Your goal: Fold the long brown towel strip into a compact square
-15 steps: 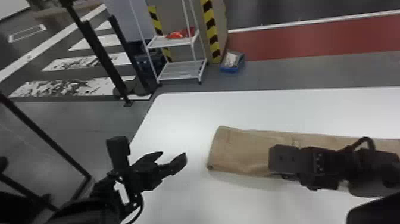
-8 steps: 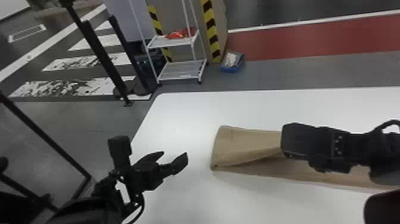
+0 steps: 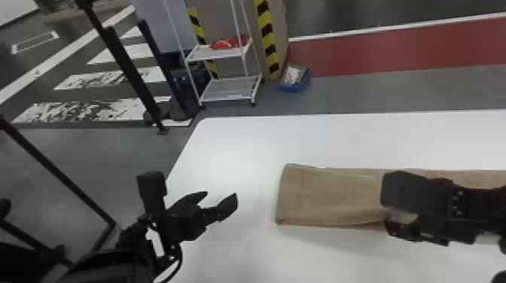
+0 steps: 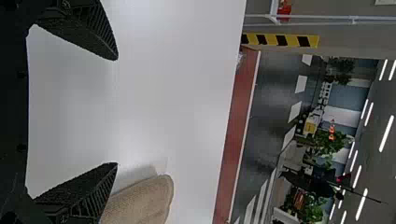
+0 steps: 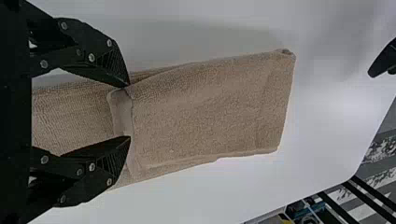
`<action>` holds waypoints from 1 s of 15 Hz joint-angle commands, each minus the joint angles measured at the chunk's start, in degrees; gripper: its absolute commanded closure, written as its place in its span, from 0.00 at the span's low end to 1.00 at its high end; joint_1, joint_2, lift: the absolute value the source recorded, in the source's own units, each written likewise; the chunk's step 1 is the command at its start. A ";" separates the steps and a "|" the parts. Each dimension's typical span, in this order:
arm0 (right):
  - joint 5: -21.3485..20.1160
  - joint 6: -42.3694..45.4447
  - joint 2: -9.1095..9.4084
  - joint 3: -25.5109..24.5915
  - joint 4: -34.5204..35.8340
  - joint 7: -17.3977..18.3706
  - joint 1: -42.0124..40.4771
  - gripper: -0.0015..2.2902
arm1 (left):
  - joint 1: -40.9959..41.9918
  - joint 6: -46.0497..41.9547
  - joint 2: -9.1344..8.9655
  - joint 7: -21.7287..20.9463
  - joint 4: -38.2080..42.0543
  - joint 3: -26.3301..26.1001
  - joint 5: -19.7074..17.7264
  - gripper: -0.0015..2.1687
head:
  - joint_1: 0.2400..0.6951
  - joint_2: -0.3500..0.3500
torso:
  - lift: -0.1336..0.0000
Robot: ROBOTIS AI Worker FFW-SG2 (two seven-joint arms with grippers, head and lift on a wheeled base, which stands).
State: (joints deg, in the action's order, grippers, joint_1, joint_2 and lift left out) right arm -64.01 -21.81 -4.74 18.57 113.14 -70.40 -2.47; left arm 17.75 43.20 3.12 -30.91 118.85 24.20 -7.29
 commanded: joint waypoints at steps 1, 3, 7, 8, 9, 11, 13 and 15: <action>-0.33 0.76 -0.01 -0.55 -0.29 0.61 0.89 0.03 | 0.18 0.00 -0.22 -0.03 0.25 -0.11 0.09 0.04 | 1.00 0.99 | 0.07; -1.56 1.63 0.25 -0.11 -1.69 0.52 1.68 0.04 | 0.27 0.00 -0.13 -0.12 0.33 -0.11 0.17 0.04 | 1.00 0.97 | 0.07; 4.94 -2.58 1.49 -1.52 -0.90 -1.06 1.42 0.04 | -0.09 -0.18 0.22 -0.21 -0.19 0.41 0.26 0.04 | 1.00 0.98 | 0.07; 7.40 -4.69 2.01 -2.49 -0.46 -0.97 1.16 0.04 | -0.26 -0.18 0.22 -0.21 -0.46 0.41 0.17 0.04 | 1.00 0.99 | 0.07; 9.78 -9.44 2.89 -3.45 -0.29 -0.71 1.16 0.04 | -0.53 -0.18 0.13 -0.21 -0.81 0.33 0.17 0.04 | 1.00 1.00 | 0.07; 16.11 -21.04 4.79 -5.91 1.38 1.32 2.21 0.04 | -0.70 -0.18 0.13 -0.21 -0.98 0.06 0.26 0.04 | 1.00 0.99 | 0.07; 21.03 -32.99 4.79 -7.85 2.44 6.50 3.71 0.04 | -0.70 -0.18 0.22 -0.21 -1.07 -0.03 0.26 0.04 | 1.00 0.97 | 0.07; 24.81 -40.73 4.79 -9.34 2.44 10.81 5.02 0.04 | -0.70 -0.53 0.22 -0.29 -1.07 -0.03 0.26 0.04 | 1.00 0.93 | 0.07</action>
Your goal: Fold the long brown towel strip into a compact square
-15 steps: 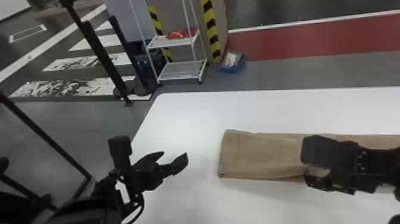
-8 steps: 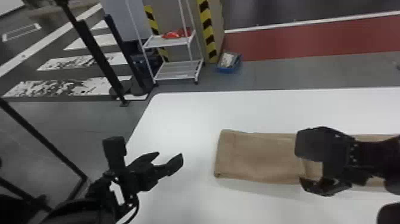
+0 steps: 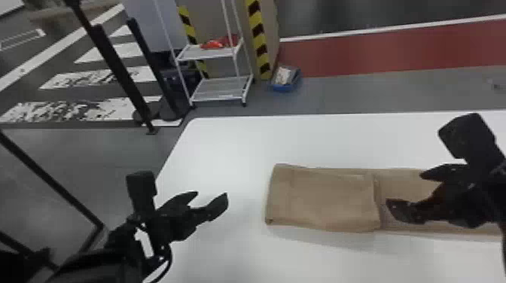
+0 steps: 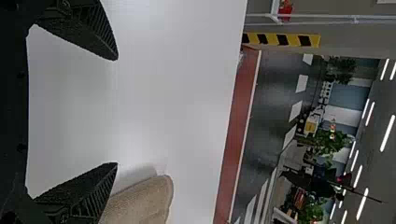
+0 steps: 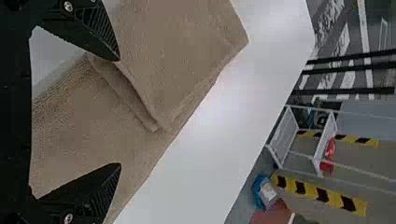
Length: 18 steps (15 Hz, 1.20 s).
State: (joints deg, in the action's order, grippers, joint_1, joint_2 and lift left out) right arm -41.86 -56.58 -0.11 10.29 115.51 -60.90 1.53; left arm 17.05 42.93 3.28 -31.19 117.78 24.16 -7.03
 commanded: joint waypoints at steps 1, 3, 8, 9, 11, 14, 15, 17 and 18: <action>4.77 -10.35 0.16 -2.03 -0.46 2.89 1.98 0.04 | 0.00 -0.25 0.06 -0.10 -0.01 0.01 0.00 0.04 | 1.00 0.90 | 0.07; 9.26 -16.51 0.16 -3.17 -1.34 4.92 2.77 0.04 | 0.09 -0.42 0.06 -0.28 -0.10 0.10 0.00 0.04 | 1.00 0.87 | 0.07; 21.03 -20.55 0.16 -8.71 -1.69 8.96 4.09 0.04 | 0.09 -0.60 0.06 -0.28 -0.10 0.01 0.00 0.04 | 1.00 0.86 | 0.07; 21.65 -20.72 0.16 -8.88 -1.60 9.66 4.44 0.04 | 0.00 -0.60 0.06 -0.28 -0.10 0.01 0.00 0.04 | 1.00 0.86 | 0.07; 25.25 -23.54 0.16 -8.79 -1.69 11.16 4.80 0.04 | 0.00 -0.60 0.06 -0.36 -0.10 -0.08 0.00 0.04 | 1.00 0.85 | 0.07; 33.51 -27.05 0.16 -8.71 -1.78 14.41 5.76 0.04 | 0.09 -0.60 0.06 -0.36 -0.19 -0.51 0.00 0.04 | 1.00 0.87 | 0.07; 33.43 -27.05 0.16 -8.53 -1.96 15.20 6.29 0.04 | 0.00 -0.60 0.06 -0.36 -0.19 -0.51 0.08 0.04 | 1.00 0.89 | 0.07; 33.69 -27.40 0.16 -7.65 -3.54 16.61 7.26 0.04 | 0.09 -0.60 0.06 -0.36 -0.27 -0.51 0.08 0.04 | 1.00 0.90 | 0.07; 33.34 -27.40 0.16 -7.47 -4.07 18.01 7.78 0.04 | 0.09 -0.60 0.06 -0.36 -0.27 -0.51 0.08 0.04 | 1.00 0.90 | 0.07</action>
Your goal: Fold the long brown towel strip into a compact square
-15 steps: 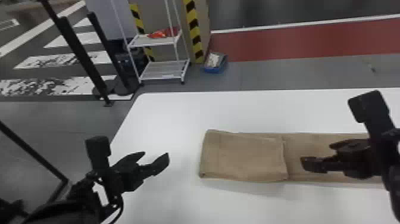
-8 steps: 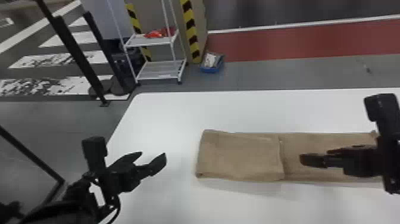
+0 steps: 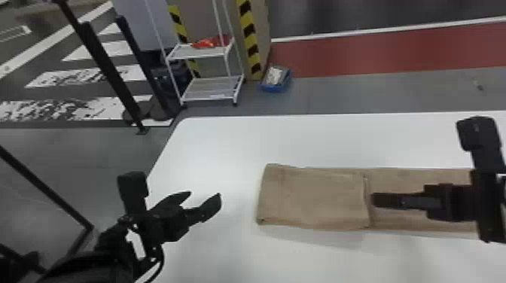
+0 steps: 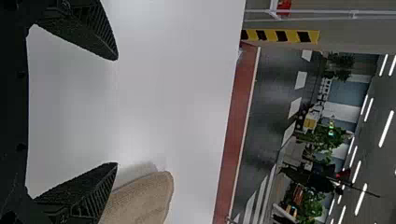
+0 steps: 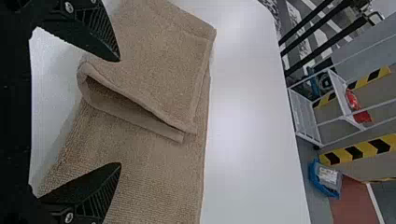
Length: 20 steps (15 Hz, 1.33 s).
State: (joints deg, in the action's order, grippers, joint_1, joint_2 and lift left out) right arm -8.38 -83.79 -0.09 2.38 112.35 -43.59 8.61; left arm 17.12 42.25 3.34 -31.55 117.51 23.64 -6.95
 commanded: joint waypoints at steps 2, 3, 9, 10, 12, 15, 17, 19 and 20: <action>-1.02 -3.01 0.14 0.52 -2.84 1.84 2.29 0.04 | 0.11 -0.10 0.09 -0.09 -0.09 0.09 0.01 0.04 | 1.00 0.90 | 0.07; -0.76 -3.01 0.14 0.52 -3.54 1.84 2.64 0.04 | 0.19 -0.10 0.09 -0.18 -0.09 0.17 0.01 0.04 | 1.00 0.90 | 0.07; 2.58 -5.12 0.14 0.17 -4.94 3.07 4.57 0.05 | 0.54 -0.10 -0.09 -0.09 0.35 0.09 0.01 0.04 | 1.00 0.90 | 0.07; 2.76 -5.30 0.14 0.17 -6.00 3.34 5.01 0.05 | 0.54 -0.10 -0.18 0.00 0.35 0.09 0.44 0.04 | 1.00 0.90 | 0.07; 5.66 -4.59 0.14 -1.32 -9.51 4.13 6.33 0.05 | 0.81 -0.10 -0.35 0.00 0.53 0.35 0.80 0.04 | 1.00 0.90 | 0.07; 9.70 -3.54 0.14 -5.63 -15.23 4.39 9.40 0.05 | 0.63 -0.28 -0.53 -0.18 1.14 1.32 0.71 0.04 | 1.00 0.91 | 0.07; 11.28 -3.54 0.14 -6.42 -15.23 4.39 9.49 0.05 | 0.81 -0.28 -0.62 -0.26 1.76 2.20 -0.17 0.04 | 1.00 0.90 | 0.07; 13.83 -3.72 0.14 -7.91 -15.67 3.78 9.49 0.05 | 1.07 -0.28 -0.70 -0.44 2.02 2.90 -0.70 0.04 | 1.00 0.90 | 0.07; 16.29 -4.24 0.14 -9.23 -16.63 3.34 9.58 0.06 | 1.60 -0.28 -0.79 -0.44 2.64 3.16 -1.05 0.04 | 1.00 0.91 | 0.07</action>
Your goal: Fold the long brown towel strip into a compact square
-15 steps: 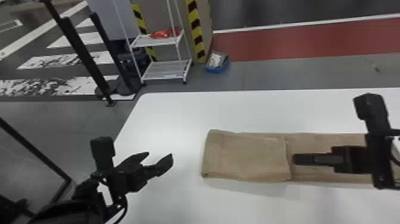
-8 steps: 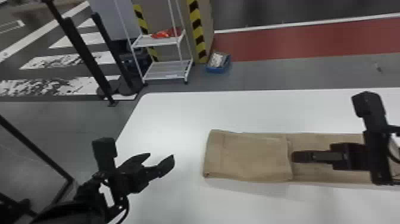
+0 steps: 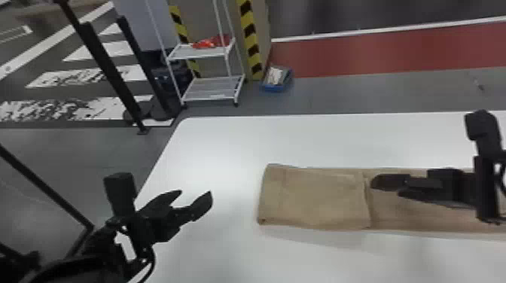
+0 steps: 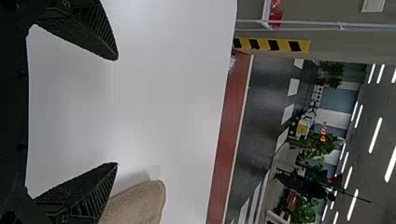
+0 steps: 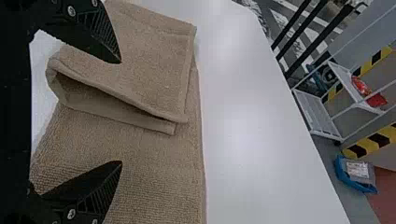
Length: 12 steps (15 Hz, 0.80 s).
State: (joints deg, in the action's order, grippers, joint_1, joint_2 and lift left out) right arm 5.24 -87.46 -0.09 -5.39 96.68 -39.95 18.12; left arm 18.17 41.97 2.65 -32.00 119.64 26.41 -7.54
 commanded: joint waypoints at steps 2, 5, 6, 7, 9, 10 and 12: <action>4.61 -1.09 0.14 -2.79 -3.08 -0.56 0.07 0.06 | 1.16 0.00 -0.10 -0.08 1.39 0.92 -1.07 0.04 | 1.00 0.93 | 0.07; 7.51 -0.74 0.14 -4.81 -5.63 -2.32 0.07 0.08 | 1.60 0.00 -0.36 -0.08 1.92 0.66 -1.25 0.04 | 1.00 0.95 | 0.07; 7.59 -0.74 0.14 -5.16 -5.89 -2.32 0.07 0.08 | 1.78 -0.18 -0.45 -0.08 2.01 0.48 -1.25 0.04 | 1.00 0.95 | 0.07; 7.68 -0.74 0.14 -5.60 -6.33 -2.32 0.07 0.08 | 1.78 -0.18 -0.45 -0.08 2.01 0.39 -1.25 0.04 | 1.00 0.95 | 0.07; 7.68 -0.56 0.14 -5.60 -7.21 -2.32 0.16 0.09 | 1.86 -0.18 -0.80 -0.17 1.92 0.30 -1.16 0.04 | 1.00 0.94 | 0.07; 7.59 -0.56 0.14 -5.60 -7.74 -2.32 0.25 0.11 | 2.04 -0.18 -0.80 -0.17 2.01 0.22 -1.16 0.04 | 1.00 0.94 | 0.07; 7.16 -0.56 0.14 -5.60 -8.97 -2.23 1.21 0.13 | 2.30 -0.35 -0.89 -0.17 2.01 0.22 -1.16 0.04 | 1.00 0.93 | 0.07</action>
State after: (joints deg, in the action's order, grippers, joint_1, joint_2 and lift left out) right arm 12.71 -88.03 -0.09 -10.98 88.58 -42.22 18.69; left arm 20.30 41.73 1.79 -32.17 121.60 26.64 -8.70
